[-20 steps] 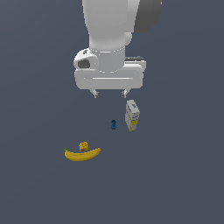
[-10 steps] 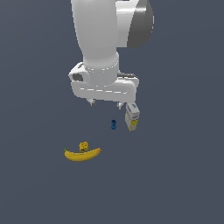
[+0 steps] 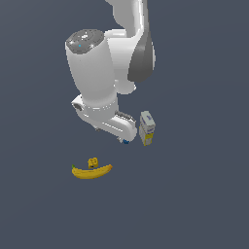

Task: Pick up a designated object from a clutter of objects.

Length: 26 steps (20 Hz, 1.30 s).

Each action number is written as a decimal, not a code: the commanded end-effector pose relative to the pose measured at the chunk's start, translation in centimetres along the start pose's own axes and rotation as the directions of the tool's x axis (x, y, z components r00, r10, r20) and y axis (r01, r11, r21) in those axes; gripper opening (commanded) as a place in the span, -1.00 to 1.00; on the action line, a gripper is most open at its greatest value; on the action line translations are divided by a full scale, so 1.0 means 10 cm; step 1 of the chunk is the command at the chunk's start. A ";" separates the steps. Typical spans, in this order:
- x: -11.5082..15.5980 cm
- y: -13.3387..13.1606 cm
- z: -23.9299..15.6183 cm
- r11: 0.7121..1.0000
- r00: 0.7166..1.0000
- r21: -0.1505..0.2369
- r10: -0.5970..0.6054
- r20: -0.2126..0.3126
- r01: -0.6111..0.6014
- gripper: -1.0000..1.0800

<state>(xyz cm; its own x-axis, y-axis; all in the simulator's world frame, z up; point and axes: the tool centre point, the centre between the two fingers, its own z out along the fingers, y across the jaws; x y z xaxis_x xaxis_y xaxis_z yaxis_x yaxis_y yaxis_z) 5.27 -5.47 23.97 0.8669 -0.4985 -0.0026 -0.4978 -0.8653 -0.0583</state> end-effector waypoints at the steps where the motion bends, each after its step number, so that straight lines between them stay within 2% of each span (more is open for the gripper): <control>1: 0.09 0.06 0.17 0.996 0.996 -0.002 0.087 0.001 -0.087 0.92; 4: 0.20 0.15 0.37 0.982 0.982 -0.005 0.189 0.002 -0.189 0.92; 8: 0.33 0.28 0.64 0.947 0.947 -0.012 0.321 -0.001 -0.321 0.92; 15: 0.51 0.53 1.11 0.848 0.848 -0.026 0.530 -0.015 -0.530 0.92; 20: 0.59 0.68 1.37 0.775 0.776 -0.033 0.631 -0.027 -0.631 0.92; 26: 0.64 0.80 1.56 0.713 0.714 -0.037 0.699 -0.039 -0.700 0.92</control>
<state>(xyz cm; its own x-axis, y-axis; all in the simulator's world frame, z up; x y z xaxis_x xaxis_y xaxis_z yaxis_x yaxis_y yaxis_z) 7.29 -14.54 8.28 0.2903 -0.9569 -0.0057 -0.9569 -0.2903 -0.0032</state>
